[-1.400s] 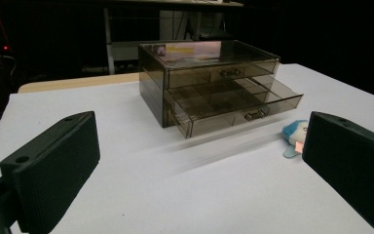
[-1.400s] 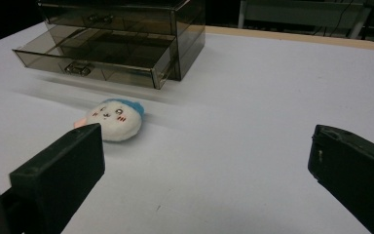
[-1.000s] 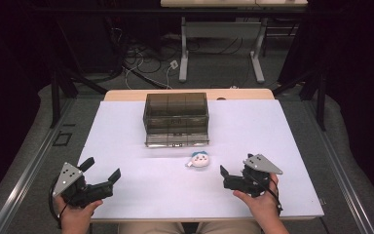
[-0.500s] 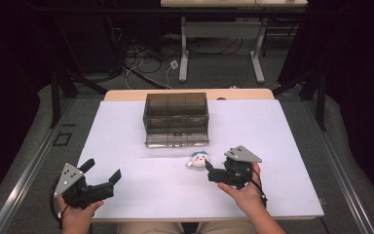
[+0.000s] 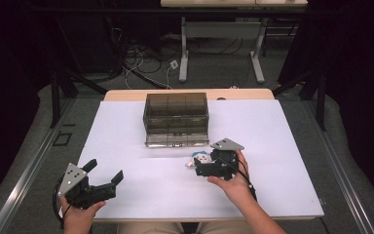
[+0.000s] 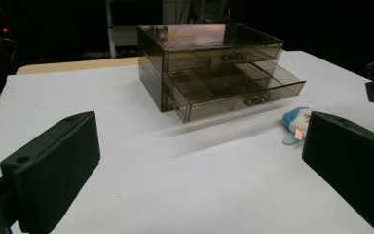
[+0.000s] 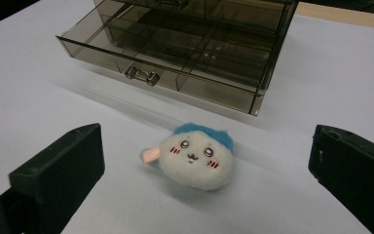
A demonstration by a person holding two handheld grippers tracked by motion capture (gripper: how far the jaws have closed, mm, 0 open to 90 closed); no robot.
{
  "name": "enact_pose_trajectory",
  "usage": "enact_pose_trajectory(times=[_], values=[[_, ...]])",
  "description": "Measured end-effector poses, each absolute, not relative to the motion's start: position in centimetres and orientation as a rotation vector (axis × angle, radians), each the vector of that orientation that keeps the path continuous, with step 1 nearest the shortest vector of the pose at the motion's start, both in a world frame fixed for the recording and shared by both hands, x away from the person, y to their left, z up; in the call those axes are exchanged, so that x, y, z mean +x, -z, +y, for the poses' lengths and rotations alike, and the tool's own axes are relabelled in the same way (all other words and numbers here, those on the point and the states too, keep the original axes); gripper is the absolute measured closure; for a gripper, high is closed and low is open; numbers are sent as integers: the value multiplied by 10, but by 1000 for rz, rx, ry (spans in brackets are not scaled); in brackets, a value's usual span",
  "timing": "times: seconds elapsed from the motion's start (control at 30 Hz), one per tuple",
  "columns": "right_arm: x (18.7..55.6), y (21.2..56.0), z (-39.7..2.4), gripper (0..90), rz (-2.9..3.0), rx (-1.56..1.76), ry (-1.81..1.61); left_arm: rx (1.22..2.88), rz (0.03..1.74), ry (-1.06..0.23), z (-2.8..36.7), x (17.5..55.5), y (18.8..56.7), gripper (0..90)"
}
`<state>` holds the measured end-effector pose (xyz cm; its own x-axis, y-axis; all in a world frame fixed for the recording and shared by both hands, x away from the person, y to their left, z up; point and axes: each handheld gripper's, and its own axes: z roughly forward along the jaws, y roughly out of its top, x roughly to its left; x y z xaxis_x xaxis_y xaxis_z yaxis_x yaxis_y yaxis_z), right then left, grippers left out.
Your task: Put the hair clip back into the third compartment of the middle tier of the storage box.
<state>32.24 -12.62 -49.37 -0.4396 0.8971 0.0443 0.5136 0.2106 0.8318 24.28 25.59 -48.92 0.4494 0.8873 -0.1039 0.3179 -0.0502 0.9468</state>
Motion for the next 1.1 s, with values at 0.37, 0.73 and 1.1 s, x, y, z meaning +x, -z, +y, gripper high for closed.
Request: enact_pose_trajectory(times=[0.37, 0.73, 1.1], values=[[333, 500, -112, 24, 2057, 1350, -1070, 1607, 1071, -652, 257, 243, 489, 4], [340, 505, -105, 95, 2065, 1361, -1023, 1609, 1069, -647, 256, 243, 490, 4], [348, 509, -100, 116, 2092, 1418, -988, 1612, 1068, -647, 256, 243, 490, 4]])
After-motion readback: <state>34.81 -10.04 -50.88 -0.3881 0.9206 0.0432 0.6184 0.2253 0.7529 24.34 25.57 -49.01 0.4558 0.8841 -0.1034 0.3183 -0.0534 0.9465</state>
